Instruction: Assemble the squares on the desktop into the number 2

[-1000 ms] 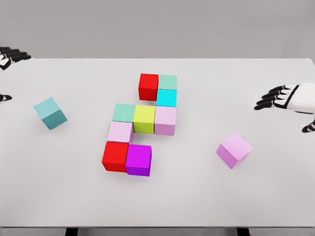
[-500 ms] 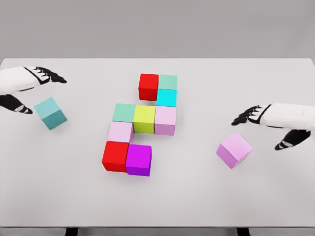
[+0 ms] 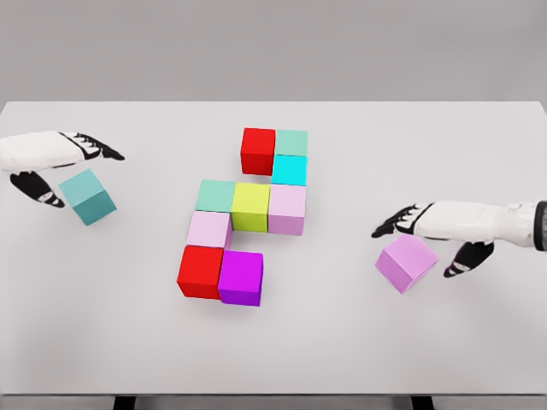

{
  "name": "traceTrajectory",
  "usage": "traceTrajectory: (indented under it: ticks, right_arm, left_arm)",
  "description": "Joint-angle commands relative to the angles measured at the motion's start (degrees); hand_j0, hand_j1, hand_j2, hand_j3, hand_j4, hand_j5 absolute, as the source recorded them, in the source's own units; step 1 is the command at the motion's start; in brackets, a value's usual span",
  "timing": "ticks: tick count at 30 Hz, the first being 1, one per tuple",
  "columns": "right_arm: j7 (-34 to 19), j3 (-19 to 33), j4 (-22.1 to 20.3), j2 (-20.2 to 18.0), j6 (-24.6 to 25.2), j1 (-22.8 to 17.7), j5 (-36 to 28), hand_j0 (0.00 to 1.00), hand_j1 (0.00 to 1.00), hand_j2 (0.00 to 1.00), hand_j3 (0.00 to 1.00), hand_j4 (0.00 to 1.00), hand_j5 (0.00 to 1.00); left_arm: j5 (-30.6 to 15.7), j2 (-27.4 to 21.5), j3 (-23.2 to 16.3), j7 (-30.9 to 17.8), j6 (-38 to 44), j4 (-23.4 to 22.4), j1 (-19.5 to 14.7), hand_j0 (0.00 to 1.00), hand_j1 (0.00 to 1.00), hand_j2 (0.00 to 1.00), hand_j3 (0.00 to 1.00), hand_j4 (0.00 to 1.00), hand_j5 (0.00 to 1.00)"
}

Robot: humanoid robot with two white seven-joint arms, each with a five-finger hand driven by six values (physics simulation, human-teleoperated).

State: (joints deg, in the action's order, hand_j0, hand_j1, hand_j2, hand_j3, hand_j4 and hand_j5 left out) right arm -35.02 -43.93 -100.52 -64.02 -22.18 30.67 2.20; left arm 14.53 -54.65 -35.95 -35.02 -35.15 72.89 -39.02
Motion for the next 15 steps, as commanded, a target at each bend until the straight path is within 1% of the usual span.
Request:
traceTrajectory:
  ticks: [1, 2, 4, 5, 9, 11, 13, 15]
  right_arm:
    - [0.0, -1.1, 0.0, 0.1, 0.3, 0.0, -0.1, 1.00, 1.00, 1.00, 1.00, 1.00, 1.00]
    - [0.0, -1.2, 0.1, 0.2, 0.5, 0.3, 0.3, 1.00, 1.00, 1.00, 1.00, 1.00, 1.00]
    - [0.0, -1.2, 0.1, 1.4, 2.6, 0.4, 0.3, 1.00, 1.00, 1.00, 1.00, 1.00, 1.00]
    - [0.0, -1.3, 0.1, 1.4, 2.8, 0.4, 0.4, 1.00, 1.00, 1.00, 1.00, 1.00, 1.00]
    - [0.0, -1.9, 0.1, 1.5, 2.8, 0.4, 1.3, 1.00, 1.00, 1.00, 1.00, 1.00, 1.00]
    - [0.0, -2.1, 0.1, 2.7, 2.9, 0.4, 2.4, 1.00, 1.00, 1.00, 1.00, 1.00, 1.00]
    - [0.0, -2.2, 0.1, 2.7, 2.9, 0.4, 2.5, 1.00, 1.00, 1.00, 1.00, 1.00, 1.00]
    - [0.0, -2.2, 0.3, 2.7, 2.9, 0.4, 3.2, 0.96, 0.96, 0.96, 0.96, 0.96, 0.96]
  left_arm:
    - [2.8, 0.1, -0.3, 0.0, 0.2, -0.3, 0.0, 1.00, 1.00, 1.00, 1.00, 1.00, 1.00]
    - [3.8, 0.1, -0.3, 0.0, 0.2, -0.3, 0.0, 1.00, 1.00, 1.00, 1.00, 1.00, 1.00]
    - [5.5, 0.2, -0.3, 0.0, 0.2, -0.3, -0.1, 1.00, 1.00, 1.00, 1.00, 1.00, 1.00]
    - [6.3, 0.2, -0.3, 0.0, 0.2, -0.3, -0.2, 1.00, 1.00, 1.00, 1.00, 1.00, 1.00]
    - [6.9, 1.3, -0.3, 0.0, 0.2, -0.5, -0.3, 1.00, 1.00, 1.00, 1.00, 1.00, 1.00]
    - [7.9, 2.9, -0.3, 0.0, 0.2, -1.6, -0.3, 1.00, 1.00, 1.00, 1.00, 1.00, 1.00]
    - [8.9, 3.5, -0.3, 0.0, 0.2, -2.1, -0.3, 1.00, 1.00, 1.00, 1.00, 1.00, 1.00]
    - [9.0, 4.1, -0.3, 0.0, 0.2, -2.5, -0.3, 1.00, 1.00, 1.00, 1.00, 1.00, 1.00]
